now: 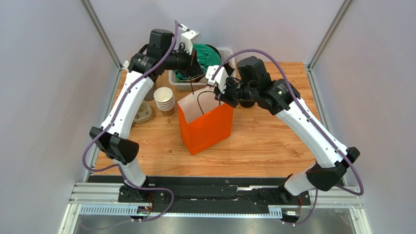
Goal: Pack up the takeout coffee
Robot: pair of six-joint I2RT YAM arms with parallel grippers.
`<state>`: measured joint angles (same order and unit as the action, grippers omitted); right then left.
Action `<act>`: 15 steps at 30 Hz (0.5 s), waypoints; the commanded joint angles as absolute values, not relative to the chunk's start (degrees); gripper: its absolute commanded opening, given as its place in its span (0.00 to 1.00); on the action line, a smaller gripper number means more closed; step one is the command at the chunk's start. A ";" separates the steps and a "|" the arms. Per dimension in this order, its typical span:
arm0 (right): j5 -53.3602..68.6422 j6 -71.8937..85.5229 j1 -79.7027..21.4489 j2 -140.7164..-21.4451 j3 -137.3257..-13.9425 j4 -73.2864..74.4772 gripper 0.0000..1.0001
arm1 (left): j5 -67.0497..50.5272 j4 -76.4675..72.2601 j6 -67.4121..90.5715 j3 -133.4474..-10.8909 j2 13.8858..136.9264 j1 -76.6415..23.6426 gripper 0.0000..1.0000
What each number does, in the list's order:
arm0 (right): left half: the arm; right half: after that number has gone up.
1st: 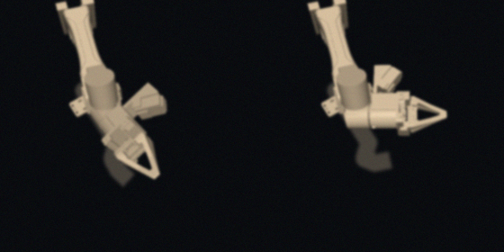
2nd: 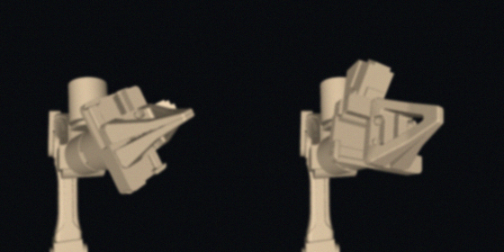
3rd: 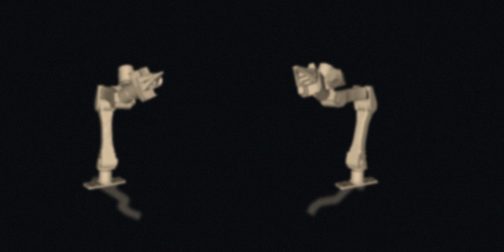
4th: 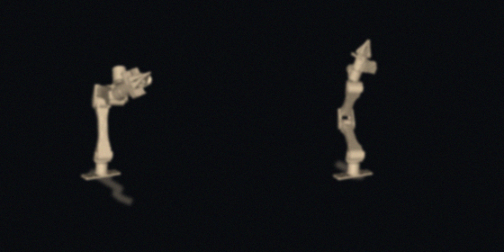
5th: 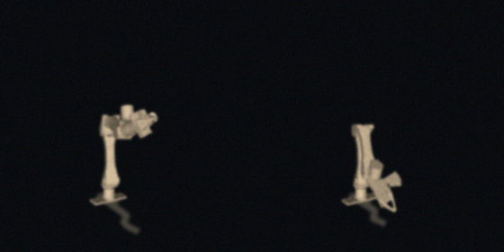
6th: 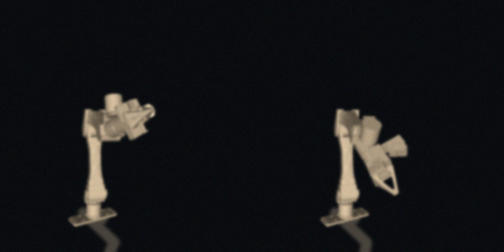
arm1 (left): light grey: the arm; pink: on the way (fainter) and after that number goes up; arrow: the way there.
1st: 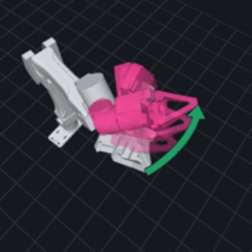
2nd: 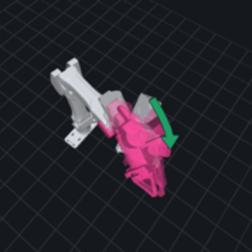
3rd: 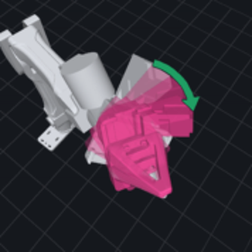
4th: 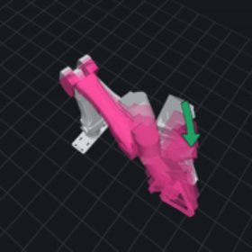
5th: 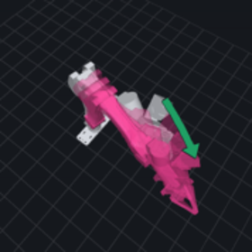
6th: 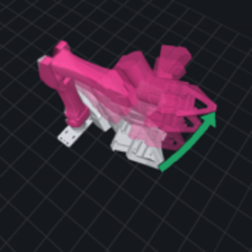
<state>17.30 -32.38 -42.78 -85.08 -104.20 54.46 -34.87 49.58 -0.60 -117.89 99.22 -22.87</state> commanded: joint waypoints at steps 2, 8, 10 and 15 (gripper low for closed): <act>17.49 -32.87 -41.13 -81.57 -102.84 50.63 0.00 | -33.40 51.24 -2.55 -127.43 104.40 -24.78 0.03; 19.33 -34.98 -40.69 -78.67 -94.93 50.10 0.00 | -29.45 51.24 -4.30 -137.10 110.55 -26.01 0.02; 21.52 -36.12 -40.69 -77.08 -91.15 50.36 0.00 | -28.74 50.72 -5.01 -138.95 111.44 -26.37 0.02; 28.37 -38.93 -40.96 -73.93 -82.54 51.50 0.00 | -29.97 48.96 -5.36 -137.82 110.66 -27.51 0.02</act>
<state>21.65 -35.62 -40.88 -77.54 -87.29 51.81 -29.65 51.33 -3.44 -135.92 112.12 -26.26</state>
